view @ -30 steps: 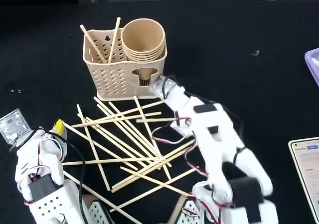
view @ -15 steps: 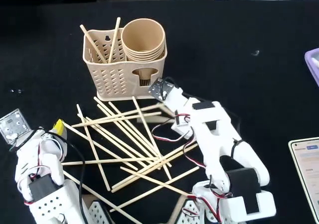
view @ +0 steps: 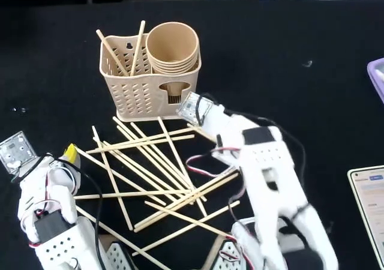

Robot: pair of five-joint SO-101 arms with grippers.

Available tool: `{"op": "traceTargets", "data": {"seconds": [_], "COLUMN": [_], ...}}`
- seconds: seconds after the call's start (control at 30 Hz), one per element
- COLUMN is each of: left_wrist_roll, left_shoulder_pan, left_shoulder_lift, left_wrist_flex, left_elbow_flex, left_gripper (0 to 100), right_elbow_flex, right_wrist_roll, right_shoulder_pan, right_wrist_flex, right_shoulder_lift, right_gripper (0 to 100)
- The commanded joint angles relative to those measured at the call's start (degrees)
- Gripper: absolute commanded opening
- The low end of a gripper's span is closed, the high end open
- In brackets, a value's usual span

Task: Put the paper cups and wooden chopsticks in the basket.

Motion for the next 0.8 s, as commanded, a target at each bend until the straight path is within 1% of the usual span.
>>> {"op": "traceTargets", "data": {"seconds": [0.0, 0.13, 0.17, 0.23, 0.3, 0.4, 0.5, 0.6, 0.77], "left_wrist_roll": [-0.09, -0.09, -0.09, -0.09, -0.09, -0.09, -0.09, -0.09, -0.09], "left_shoulder_pan": [-0.13, -0.13, -0.13, -0.04, 0.13, 0.13, 0.13, 0.13, 0.22], "left_shoulder_lift": [-0.35, -0.35, -0.35, -0.35, -0.35, -0.35, -0.35, -0.35, -0.35], "left_wrist_flex": [-1.14, -1.14, -1.14, -1.23, -1.23, -1.23, -1.23, -1.23, -1.14], "left_elbow_flex": [-0.22, -0.22, -0.22, -0.31, -0.31, -0.31, -0.31, -0.31, -0.22], "left_gripper": [28, 28, 28, 28, 28, 28, 28, 28, 28], "right_elbow_flex": [-2.86, -3.82, -4.97, -8.92, -14.11, -20.88, -25.63, -29.05, -32.31], "right_wrist_roll": [2.37, 2.37, 1.14, -3.43, -7.56, -15.82, -23.47, -28.66, -33.14], "right_shoulder_pan": [0.88, 0.62, 0.44, 0.00, -2.02, -8.00, -14.51, -19.87, -26.02], "right_wrist_flex": [3.96, 8.70, 9.93, 11.43, 12.22, 12.13, 8.97, 2.73, -6.95], "right_shoulder_lift": [-10.15, -19.30, -21.67, -25.63, -28.26, -28.18, -26.24, -23.78, -17.19], "right_gripper": [1.1, 1.1, 1.1, 1.1, 1.1, 1.1, 1.1, 1.1, 1.1]}}
